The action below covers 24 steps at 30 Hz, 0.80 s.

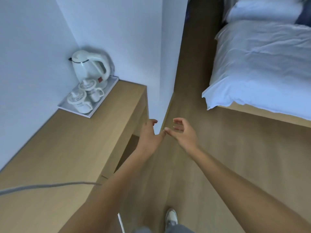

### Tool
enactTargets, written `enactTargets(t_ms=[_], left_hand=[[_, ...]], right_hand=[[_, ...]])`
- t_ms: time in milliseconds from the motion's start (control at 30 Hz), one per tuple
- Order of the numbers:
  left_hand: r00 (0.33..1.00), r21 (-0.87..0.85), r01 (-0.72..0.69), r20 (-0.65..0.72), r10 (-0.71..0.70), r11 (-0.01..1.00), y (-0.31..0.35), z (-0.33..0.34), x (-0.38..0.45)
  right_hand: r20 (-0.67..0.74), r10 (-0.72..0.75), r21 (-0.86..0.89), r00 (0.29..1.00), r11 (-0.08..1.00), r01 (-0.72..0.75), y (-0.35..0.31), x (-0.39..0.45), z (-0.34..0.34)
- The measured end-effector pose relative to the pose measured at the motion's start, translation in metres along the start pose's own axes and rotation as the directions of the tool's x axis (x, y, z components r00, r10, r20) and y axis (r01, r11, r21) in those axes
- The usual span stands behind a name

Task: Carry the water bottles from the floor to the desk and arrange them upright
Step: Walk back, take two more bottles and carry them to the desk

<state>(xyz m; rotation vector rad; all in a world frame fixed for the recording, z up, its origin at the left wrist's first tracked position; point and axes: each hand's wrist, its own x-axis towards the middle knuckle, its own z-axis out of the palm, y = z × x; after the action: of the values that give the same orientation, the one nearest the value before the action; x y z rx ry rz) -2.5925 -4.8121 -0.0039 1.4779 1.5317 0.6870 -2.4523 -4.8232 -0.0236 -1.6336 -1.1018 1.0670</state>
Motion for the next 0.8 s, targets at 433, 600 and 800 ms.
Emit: enactTargets(t_ms=[433,600,800], left_hand=[[0.991,0.065,-0.028,0.132,0.019,0.998,0.117,0.134,0.244],[0.984,0.038,-0.031,0.175,0.024,0.999,0.176,0.169,0.375],[0.980,0.023,-0.042,0.195,0.037,0.999,0.249,0.207,0.518]], right_hand=[[-0.176,0.098,0.073,0.980,0.994,-0.086,0.001,0.234,-0.157],[-0.242,0.146,0.085,0.959,0.988,-0.129,-0.023,0.362,-0.211],[-0.280,0.137,0.088,0.950,0.989,-0.116,-0.052,0.515,-0.269]])
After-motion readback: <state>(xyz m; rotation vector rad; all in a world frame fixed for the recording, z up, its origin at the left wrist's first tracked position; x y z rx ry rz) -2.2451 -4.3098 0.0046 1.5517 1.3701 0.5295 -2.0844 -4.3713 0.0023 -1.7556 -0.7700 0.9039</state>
